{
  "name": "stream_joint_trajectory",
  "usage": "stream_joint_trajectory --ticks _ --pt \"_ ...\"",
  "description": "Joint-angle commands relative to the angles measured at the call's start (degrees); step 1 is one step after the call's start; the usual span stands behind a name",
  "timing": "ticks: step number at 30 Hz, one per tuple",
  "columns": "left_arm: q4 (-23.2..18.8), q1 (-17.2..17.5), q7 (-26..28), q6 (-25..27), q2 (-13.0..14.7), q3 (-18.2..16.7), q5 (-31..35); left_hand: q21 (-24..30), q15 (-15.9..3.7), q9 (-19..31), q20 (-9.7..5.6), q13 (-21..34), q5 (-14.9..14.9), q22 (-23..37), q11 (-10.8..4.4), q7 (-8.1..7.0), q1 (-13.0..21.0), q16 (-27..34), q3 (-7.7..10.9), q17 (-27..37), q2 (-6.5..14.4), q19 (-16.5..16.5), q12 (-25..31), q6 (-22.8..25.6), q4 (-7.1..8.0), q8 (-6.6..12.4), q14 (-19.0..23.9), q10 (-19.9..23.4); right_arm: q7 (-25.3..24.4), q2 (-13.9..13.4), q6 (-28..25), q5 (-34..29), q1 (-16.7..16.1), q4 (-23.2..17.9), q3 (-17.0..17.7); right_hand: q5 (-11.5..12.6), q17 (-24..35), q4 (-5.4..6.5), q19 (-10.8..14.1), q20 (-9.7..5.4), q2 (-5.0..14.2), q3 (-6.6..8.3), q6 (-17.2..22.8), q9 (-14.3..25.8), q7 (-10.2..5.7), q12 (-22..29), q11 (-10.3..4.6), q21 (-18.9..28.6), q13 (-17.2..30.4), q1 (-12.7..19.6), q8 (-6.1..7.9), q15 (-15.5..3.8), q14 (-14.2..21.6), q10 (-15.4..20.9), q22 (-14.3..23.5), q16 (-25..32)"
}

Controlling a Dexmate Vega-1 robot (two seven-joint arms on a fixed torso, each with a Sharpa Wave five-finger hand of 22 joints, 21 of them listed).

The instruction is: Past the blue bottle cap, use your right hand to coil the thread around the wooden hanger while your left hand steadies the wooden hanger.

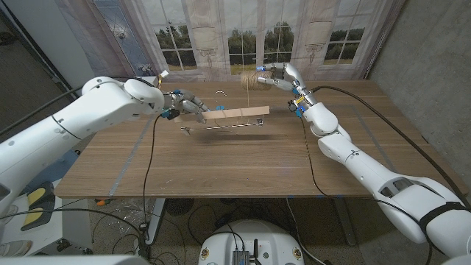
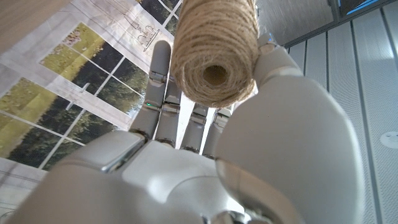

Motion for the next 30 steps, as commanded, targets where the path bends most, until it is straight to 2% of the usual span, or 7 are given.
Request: stream_joint_trajectory --ticks 1,16,30 --pt "-1.56 1.12 5.81 4.31 -1.63 -0.75 0.36 0.25 -2.78 0.39 -8.05 0.06 0.39 0.21 0.39 0.16 1.86 0.1 4.61 0.06 1.96 0.32 -0.24 0.25 4.33 -0.29 2.03 0.32 -0.6 -2.65 0.26 -3.33 -2.47 -7.4 0.54 0.37 0.24 0.08 -4.08 -11.61 14.95 0.55 0.41 0.3 -0.06 0.21 -0.06 0.62 12.12 15.32 -0.19 -21.54 14.99 2.08 -0.02 0.02" --pt "-2.42 5.18 16.41 6.81 -6.01 -5.06 -1.32 0.32 -2.75 0.42 -8.14 0.2 0.58 0.22 0.35 0.56 1.99 0.08 4.62 -0.02 1.86 0.5 -0.36 0.61 4.33 -0.59 2.24 0.52 2.73 -5.71 -0.15 -3.4 -4.25 -12.34 0.72 0.36 0.43 0.02 -4.54 -11.57 14.9 0.58 0.37 0.36 -0.05 0.09 -0.17 1.31 12.32 15.32 -0.24 -21.53 15.22 2.19 -0.13 -0.27" --pt "-1.73 7.35 25.74 9.0 -11.1 -7.32 -1.53 0.48 -2.87 0.53 -8.19 0.06 0.88 0.25 0.42 0.48 1.88 0.02 4.72 -0.22 1.57 0.81 -0.55 1.05 4.36 -0.82 2.76 0.91 9.72 -12.16 -11.7 -1.13 -4.64 -19.78 -0.21 0.34 0.58 -0.01 -5.05 -11.51 14.87 0.62 0.29 0.42 -0.05 -0.06 -0.16 1.88 12.46 15.31 -0.29 -21.54 15.35 2.3 -0.23 -0.6"
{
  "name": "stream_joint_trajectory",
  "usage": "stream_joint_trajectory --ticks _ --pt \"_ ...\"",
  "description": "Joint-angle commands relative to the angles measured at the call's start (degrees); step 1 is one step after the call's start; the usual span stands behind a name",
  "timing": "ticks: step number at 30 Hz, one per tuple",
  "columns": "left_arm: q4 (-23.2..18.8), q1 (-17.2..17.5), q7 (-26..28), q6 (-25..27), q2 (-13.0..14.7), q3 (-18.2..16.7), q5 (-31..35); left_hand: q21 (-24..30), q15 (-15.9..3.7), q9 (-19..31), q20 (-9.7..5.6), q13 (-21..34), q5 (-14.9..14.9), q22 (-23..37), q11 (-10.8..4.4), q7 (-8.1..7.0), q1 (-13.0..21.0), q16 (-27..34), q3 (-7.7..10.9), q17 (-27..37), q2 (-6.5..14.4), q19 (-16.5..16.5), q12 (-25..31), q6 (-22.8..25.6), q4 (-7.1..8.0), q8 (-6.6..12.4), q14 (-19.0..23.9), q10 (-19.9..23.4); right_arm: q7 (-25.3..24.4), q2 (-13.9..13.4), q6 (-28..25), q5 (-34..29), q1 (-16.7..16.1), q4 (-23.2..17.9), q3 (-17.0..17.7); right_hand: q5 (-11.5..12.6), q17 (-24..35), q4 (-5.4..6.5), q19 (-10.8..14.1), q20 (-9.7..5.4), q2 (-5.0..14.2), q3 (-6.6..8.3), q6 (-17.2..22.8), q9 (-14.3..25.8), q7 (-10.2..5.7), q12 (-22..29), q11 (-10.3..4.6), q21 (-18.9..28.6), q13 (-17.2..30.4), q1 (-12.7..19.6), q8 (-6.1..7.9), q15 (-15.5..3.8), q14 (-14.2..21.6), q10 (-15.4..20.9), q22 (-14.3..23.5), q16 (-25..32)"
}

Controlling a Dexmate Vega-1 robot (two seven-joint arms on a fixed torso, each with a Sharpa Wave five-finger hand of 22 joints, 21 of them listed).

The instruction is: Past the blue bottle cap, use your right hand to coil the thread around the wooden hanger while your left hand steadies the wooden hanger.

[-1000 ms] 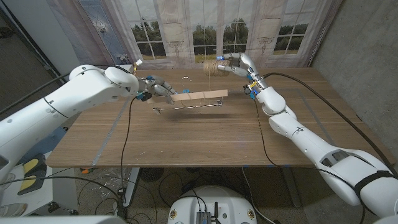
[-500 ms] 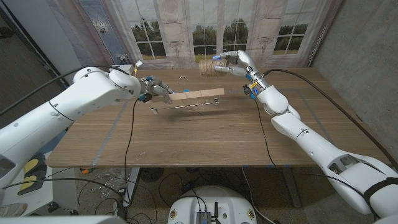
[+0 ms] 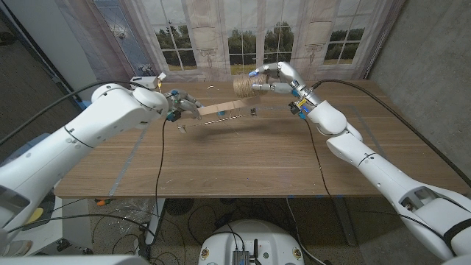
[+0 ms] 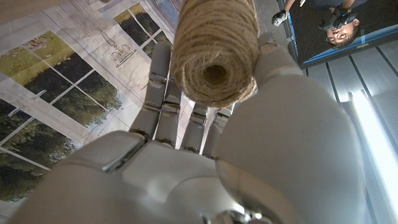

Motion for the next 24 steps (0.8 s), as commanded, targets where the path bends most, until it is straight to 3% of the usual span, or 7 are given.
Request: stream_joint_trajectory --ticks 1,9,24 --pt "0.68 1.88 7.68 1.98 -4.18 -2.04 -0.38 0.37 -3.03 0.26 -7.97 0.02 0.48 0.23 0.15 0.4 1.9 0.27 4.74 0.06 1.55 0.6 -0.11 0.94 4.31 -0.19 2.58 0.69 6.0 -5.24 -9.17 2.13 -0.15 -6.1 -0.92 0.4 0.29 0.0 -3.94 -11.19 14.92 0.42 0.31 0.16 -0.05 0.11 -0.12 0.58 12.48 15.25 -0.01 -21.65 15.08 1.79 0.02 -0.14" --pt "1.54 0.62 8.51 3.85 -4.73 -1.07 -0.38 0.49 -2.96 0.31 -8.01 0.13 0.74 0.24 0.21 0.45 1.89 0.32 4.9 0.02 1.34 0.83 -0.19 0.83 4.25 -0.48 3.07 0.67 7.13 -7.75 -16.21 0.83 0.37 -9.7 -1.63 0.39 0.41 0.0 -4.28 -11.14 14.92 0.46 0.27 0.18 -0.08 -0.01 -0.15 0.74 12.6 15.23 -0.04 -21.63 15.09 1.64 -0.05 -0.27" --pt "4.85 -4.7 5.24 9.51 -4.38 2.96 -0.88 0.77 -3.06 0.21 -8.08 -0.38 1.5 0.25 0.32 1.12 1.64 0.17 5.35 0.0 1.0 1.42 -0.63 0.71 4.3 -1.34 3.53 0.87 3.52 -8.82 -27.21 -6.43 1.62 -14.04 -3.96 0.38 0.6 0.03 -5.13 -10.99 14.96 0.57 0.22 0.24 -0.16 -0.3 0.01 1.06 12.66 15.16 -0.07 -21.64 15.09 1.69 -0.17 -0.61"
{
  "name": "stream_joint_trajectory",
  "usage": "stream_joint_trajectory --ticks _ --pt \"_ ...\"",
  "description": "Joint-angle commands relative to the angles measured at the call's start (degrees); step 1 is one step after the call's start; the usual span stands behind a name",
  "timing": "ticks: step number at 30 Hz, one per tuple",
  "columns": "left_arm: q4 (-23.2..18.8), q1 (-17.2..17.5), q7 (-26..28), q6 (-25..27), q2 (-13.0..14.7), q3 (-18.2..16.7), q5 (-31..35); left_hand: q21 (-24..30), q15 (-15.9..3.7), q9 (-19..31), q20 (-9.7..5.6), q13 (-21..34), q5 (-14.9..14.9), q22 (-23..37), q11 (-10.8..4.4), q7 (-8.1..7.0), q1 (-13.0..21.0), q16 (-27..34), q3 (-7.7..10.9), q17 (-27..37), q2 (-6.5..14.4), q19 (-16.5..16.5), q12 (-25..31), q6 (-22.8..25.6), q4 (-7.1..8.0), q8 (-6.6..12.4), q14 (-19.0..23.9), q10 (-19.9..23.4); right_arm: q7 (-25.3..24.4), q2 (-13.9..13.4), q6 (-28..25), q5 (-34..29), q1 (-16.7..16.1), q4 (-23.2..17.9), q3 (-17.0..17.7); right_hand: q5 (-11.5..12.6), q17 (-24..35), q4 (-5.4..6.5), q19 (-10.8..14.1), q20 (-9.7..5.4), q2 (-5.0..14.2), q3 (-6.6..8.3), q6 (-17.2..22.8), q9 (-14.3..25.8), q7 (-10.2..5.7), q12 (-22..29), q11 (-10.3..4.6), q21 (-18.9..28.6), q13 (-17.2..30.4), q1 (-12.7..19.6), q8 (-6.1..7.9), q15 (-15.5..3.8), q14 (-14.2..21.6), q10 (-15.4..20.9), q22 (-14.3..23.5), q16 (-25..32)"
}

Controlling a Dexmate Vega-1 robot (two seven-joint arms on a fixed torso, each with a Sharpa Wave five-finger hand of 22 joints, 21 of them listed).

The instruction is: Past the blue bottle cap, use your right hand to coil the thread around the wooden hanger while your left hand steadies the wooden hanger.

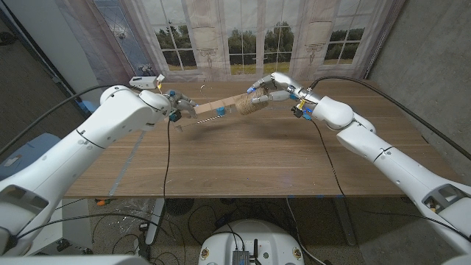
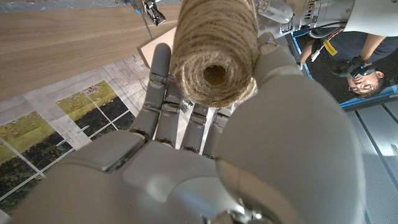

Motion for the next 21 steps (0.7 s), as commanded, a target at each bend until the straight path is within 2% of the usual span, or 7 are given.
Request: stream_joint_trajectory --ticks 1,12,21 --pt "2.72 -3.91 -2.25 4.12 0.07 3.14 -0.28 0.28 -3.56 0.14 -8.07 0.04 0.68 0.22 0.12 0.62 1.35 0.21 4.96 0.26 1.27 0.79 -0.21 0.11 4.74 -0.15 2.99 0.24 -1.82 -1.14 -9.0 -5.09 1.28 -3.53 -2.09 0.32 0.24 -0.02 -2.8 -10.46 14.96 0.39 0.17 0.26 -0.18 0.0 -0.16 0.25 12.66 15.16 -0.08 -21.53 14.98 1.59 0.11 -0.19" --pt "5.14 -8.46 -5.69 7.48 0.83 8.32 1.38 0.24 -3.65 0.16 -8.03 0.17 0.98 0.15 0.16 0.52 1.04 0.11 5.13 0.36 1.23 0.83 -0.33 0.31 4.81 -0.47 2.92 0.04 -0.13 -0.6 -15.65 -8.59 4.24 -4.65 -5.4 0.3 0.31 -0.04 -3.19 -10.37 14.99 0.46 0.36 0.28 -0.19 -0.21 -0.12 0.53 12.64 15.16 -0.02 -21.53 14.97 1.63 0.09 -0.44" --pt "7.31 -11.72 -7.78 9.39 0.69 12.64 3.7 0.14 -3.68 0.04 -8.09 -0.31 1.21 0.11 0.34 0.66 0.97 0.05 5.32 0.51 1.17 0.86 -0.73 0.36 4.73 -0.88 2.8 0.06 3.54 -0.52 -25.48 -12.58 7.84 -7.09 -9.3 0.28 0.29 -0.06 -3.45 -10.29 14.98 0.5 0.45 0.29 -0.19 -0.44 -0.06 0.67 12.48 15.17 -0.01 -21.54 15.0 1.62 0.07 -0.6"
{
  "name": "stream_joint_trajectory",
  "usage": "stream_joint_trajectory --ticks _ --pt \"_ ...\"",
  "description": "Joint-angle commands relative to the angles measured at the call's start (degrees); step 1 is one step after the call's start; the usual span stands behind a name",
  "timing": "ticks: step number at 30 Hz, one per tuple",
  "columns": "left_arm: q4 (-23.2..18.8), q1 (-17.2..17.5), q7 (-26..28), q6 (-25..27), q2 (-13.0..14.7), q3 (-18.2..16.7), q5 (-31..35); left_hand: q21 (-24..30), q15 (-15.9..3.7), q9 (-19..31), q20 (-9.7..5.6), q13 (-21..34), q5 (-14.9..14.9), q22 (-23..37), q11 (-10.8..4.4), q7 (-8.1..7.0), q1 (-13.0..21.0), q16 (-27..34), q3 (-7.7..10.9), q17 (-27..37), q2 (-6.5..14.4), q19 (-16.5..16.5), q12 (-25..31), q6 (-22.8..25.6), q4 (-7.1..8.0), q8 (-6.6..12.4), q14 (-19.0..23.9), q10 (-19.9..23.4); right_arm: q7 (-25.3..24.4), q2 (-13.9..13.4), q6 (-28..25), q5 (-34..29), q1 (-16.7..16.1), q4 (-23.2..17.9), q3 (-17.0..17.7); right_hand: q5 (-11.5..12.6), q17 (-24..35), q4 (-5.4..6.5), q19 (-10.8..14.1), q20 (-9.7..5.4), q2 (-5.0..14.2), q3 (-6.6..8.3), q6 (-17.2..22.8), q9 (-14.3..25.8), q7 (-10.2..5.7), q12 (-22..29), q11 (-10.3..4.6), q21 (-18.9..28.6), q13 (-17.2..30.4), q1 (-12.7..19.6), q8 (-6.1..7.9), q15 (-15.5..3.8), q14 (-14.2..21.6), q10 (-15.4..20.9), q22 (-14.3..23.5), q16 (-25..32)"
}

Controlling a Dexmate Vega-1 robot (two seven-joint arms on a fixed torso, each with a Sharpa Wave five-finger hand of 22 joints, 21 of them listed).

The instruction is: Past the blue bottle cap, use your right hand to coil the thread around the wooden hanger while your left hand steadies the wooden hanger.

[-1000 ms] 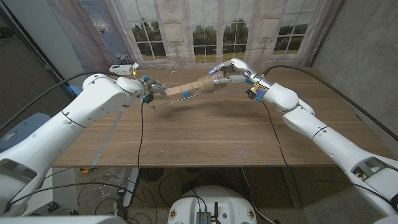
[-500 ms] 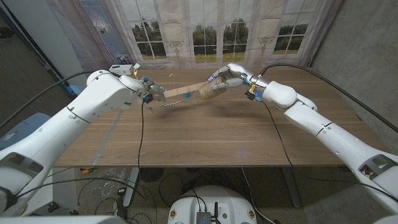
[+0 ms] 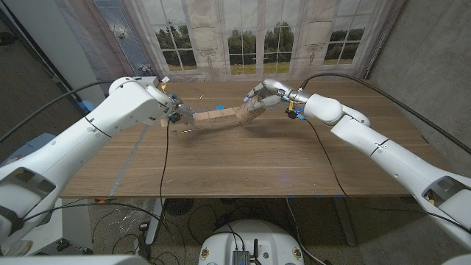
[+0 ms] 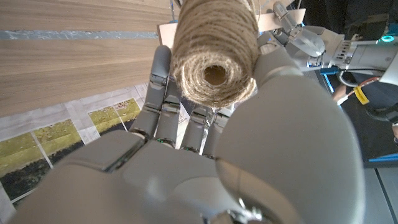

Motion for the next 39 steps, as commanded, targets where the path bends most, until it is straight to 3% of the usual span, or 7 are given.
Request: stream_joint_trajectory --ticks 1,17,25,28,30,35,39 --pt "2.93 -4.13 -3.37 3.25 -0.06 5.13 2.89 0.07 -3.68 0.01 -7.88 -0.04 0.42 0.13 0.38 0.64 0.71 0.39 5.34 0.24 1.4 0.47 -0.15 0.24 4.77 -0.05 2.85 0.01 3.92 0.31 -11.86 -4.92 4.57 -3.15 -4.99 0.33 0.15 -0.06 -3.25 -10.4 14.98 0.53 0.47 0.3 -0.2 0.18 0.03 0.37 12.45 15.17 -0.02 -21.54 15.01 1.52 0.05 -0.29" --pt "6.85 -8.87 -5.2 7.73 -1.58 11.15 6.9 0.3 -3.89 0.22 -8.07 -0.34 0.52 0.22 0.65 0.8 0.31 -0.1 5.18 -0.25 1.57 1.07 -0.78 -0.83 4.9 -0.95 2.47 -0.73 5.04 2.01 -31.42 -15.51 10.05 -6.06 -12.78 0.27 0.12 -0.03 -4.0 -10.08 15.05 0.66 0.36 0.28 -0.22 -0.42 0.11 0.49 12.06 15.11 -0.13 -21.54 15.12 1.4 -0.06 -0.62" --pt "7.88 -11.02 -7.22 8.47 -1.35 13.46 7.27 0.03 -3.69 0.4 -8.09 -0.91 -0.51 -0.07 1.18 0.57 -1.32 -0.92 2.75 -0.95 -0.21 1.37 -2.06 -4.72 5.12 -2.38 -0.02 -3.5 4.85 2.85 -36.68 -18.81 11.37 -6.08 -15.39 0.1 -1.43 -0.29 -5.0 -9.59 14.94 0.95 -0.55 0.18 -0.49 -1.48 -0.18 0.33 11.32 15.28 -0.54 -21.64 14.07 0.65 -0.24 -2.34" --pt "8.29 -12.67 -8.48 8.47 -0.85 15.54 7.23 -0.7 -4.15 0.22 -5.7 -2.06 -1.07 -0.19 1.54 0.56 -3.93 -3.24 1.82 -2.71 0.03 -0.5 -3.14 -9.49 6.21 -3.04 -2.38 -7.45 5.22 3.09 -38.76 -19.97 12.01 -6.21 -16.42 0.07 -3.62 0.12 -5.74 -8.76 14.65 0.73 -2.06 -0.02 -1.06 -2.6 0.0 0.17 10.61 14.25 -0.91 -21.65 12.93 -0.45 -0.35 -4.51" --pt "8.42 -13.53 -9.62 8.37 -0.54 16.69 7.49 -1.45 -2.72 -0.11 -2.59 -3.39 -1.66 -0.3 1.75 -0.13 -7.39 -6.99 1.83 -5.9 0.84 -2.22 -3.6 -14.4 6.98 -2.78 -6.27 -10.94 5.57 3.27 -39.89 -20.33 12.38 -6.17 -16.9 0.06 -5.46 0.61 -5.96 -8.01 14.41 0.53 -2.84 -0.2 -1.23 -3.14 0.04 0.08 10.14 13.08 -1.0 -21.52 11.27 -0.74 -0.4 -6.57" --pt "8.62 -15.47 -9.96 8.47 -0.09 19.04 6.74 -3.66 1.81 -1.1 0.93 -5.24 -2.73 -0.55 1.92 -1.45 -12.91 -11.96 1.56 -10.5 -0.91 -4.04 -4.04 -21.53 7.47 -2.92 -12.99 -16.43 6.62 3.37 -41.55 -20.76 13.28 -6.01 -17.95 -0.05 -9.58 1.57 -6.14 -5.92 13.2 -0.78 -5.17 -0.93 -2.0 -5.87 -0.39 -0.57 8.77 9.34 -1.14 -21.28 8.74 -3.86 -0.6 -10.32" --pt "8.75 -17.4 -11.83 8.41 0.49 21.27 6.52 -6.71 5.17 -2.53 6.47 -6.71 -3.26 -0.39 2.82 -2.11 -15.5 -13.73 1.26 -12.86 -1.31 -8.34 -4.29 -27.87 7.28 -2.88 -20.85 -22.14 6.7 3.4 -42.96 -21.3 13.65 -6.18 -18.57 0.17 -11.53 2.65 -6.34 -4.4 12.47 -2.39 -7.9 -1.68 -2.12 -8.21 -0.53 -2.02 7.76 5.74 -1.28 -20.07 5.2 -6.59 -0.84 -12.46"
